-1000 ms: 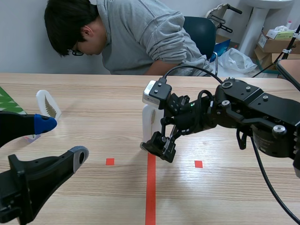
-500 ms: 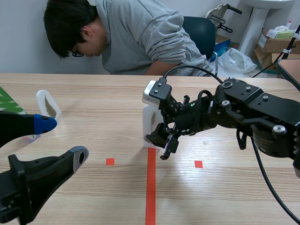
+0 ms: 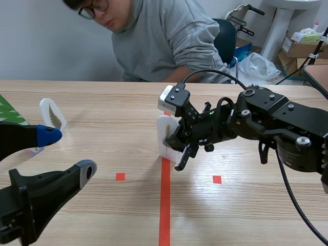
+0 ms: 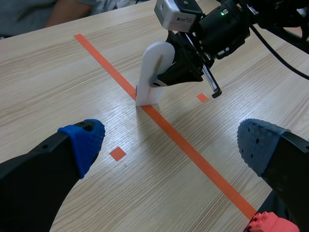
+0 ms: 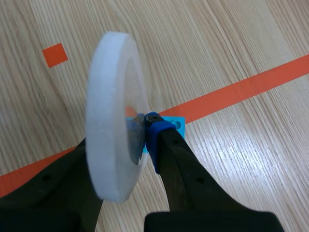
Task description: Do the leaf sorting experiment
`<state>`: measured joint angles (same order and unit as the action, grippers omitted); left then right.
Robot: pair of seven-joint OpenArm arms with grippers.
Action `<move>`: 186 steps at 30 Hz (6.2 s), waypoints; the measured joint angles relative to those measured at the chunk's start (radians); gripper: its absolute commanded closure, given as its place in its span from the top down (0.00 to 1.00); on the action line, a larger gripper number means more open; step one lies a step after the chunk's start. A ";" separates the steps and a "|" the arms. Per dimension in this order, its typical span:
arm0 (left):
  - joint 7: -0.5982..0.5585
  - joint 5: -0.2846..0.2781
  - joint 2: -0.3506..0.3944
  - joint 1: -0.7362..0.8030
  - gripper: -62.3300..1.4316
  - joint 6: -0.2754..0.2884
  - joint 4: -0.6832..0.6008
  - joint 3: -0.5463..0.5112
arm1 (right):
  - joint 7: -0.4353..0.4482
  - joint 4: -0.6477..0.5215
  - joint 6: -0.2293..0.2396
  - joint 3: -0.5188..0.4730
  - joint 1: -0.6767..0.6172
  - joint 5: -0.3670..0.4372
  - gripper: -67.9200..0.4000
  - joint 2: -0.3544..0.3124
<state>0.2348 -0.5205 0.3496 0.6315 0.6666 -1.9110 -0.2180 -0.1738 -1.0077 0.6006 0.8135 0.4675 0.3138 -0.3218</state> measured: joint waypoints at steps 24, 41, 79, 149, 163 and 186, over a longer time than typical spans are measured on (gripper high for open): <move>0.000 0.000 0.000 0.000 0.94 0.000 0.000 0.000 | -0.141 -0.025 -0.276 -0.672 -0.137 0.102 0.02 -0.159; 0.000 0.000 0.000 0.000 0.94 0.000 0.000 0.000 | -0.099 0.278 -0.324 -0.711 -0.028 0.122 0.02 -0.130; 0.000 -0.001 0.000 0.000 0.94 0.000 0.000 0.000 | -0.105 0.098 -0.455 -0.766 -0.172 0.037 0.02 -0.118; -0.001 -0.001 0.003 0.000 0.94 0.000 0.000 0.000 | -0.123 -0.897 0.137 -1.060 -1.059 0.426 0.90 -0.125; -0.001 -0.001 0.003 0.000 0.94 0.000 0.000 0.000 | -0.168 -0.897 0.137 -1.060 -1.059 0.356 0.90 -0.125; -0.001 -0.001 0.003 0.000 0.94 0.000 0.000 0.000 | -0.161 -0.897 0.137 -1.060 -1.059 0.356 0.90 -0.125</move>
<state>0.2340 -0.5213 0.3523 0.6315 0.6666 -1.9110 -0.2180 -0.3347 -1.9049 0.7376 -0.2466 -0.5911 0.6701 -0.4465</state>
